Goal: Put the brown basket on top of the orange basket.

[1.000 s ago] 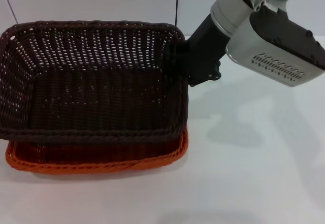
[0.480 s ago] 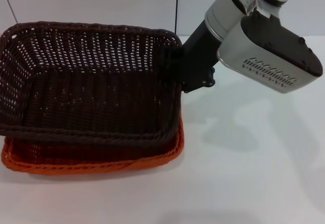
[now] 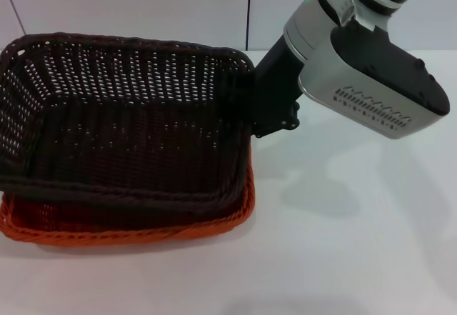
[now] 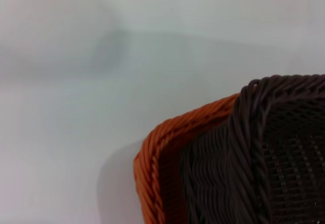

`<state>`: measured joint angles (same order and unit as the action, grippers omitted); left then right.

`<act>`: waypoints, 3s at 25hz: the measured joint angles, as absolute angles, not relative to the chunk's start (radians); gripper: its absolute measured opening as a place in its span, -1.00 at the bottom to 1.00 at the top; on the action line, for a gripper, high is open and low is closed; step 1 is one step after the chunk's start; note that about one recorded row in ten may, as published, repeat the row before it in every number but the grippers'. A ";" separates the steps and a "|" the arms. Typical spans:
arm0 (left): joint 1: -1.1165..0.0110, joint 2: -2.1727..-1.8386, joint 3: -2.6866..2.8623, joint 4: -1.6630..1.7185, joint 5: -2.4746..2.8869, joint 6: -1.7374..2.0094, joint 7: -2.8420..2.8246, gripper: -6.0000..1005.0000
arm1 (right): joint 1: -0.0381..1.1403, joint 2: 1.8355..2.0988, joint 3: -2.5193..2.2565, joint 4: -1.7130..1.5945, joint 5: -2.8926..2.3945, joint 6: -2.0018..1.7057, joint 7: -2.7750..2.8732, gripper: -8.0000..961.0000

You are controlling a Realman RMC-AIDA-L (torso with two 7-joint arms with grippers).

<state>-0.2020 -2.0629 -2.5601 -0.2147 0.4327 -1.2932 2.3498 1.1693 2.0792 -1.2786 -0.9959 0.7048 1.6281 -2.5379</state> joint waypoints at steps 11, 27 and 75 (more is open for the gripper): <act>-0.199 -2.063 -2.560 -0.213 0.433 -1.302 2.352 -0.09 | 1.046 2.081 -1.437 -1.216 0.709 1.613 -2.392 -0.67; -0.192 -2.062 -2.553 -0.210 0.433 -1.315 2.350 -0.09 | 0.958 2.081 -1.428 -1.300 0.810 1.527 -2.420 -0.18; -0.220 -2.048 -2.558 -0.405 0.432 -1.268 2.373 -0.09 | 0.409 2.085 -1.628 -1.851 1.329 0.287 -1.992 -0.17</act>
<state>-0.2205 -2.0480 -2.5584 -0.4051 0.4324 -1.2684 2.3734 0.4095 2.0850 -1.6282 -1.8515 1.3287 0.2875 -1.9921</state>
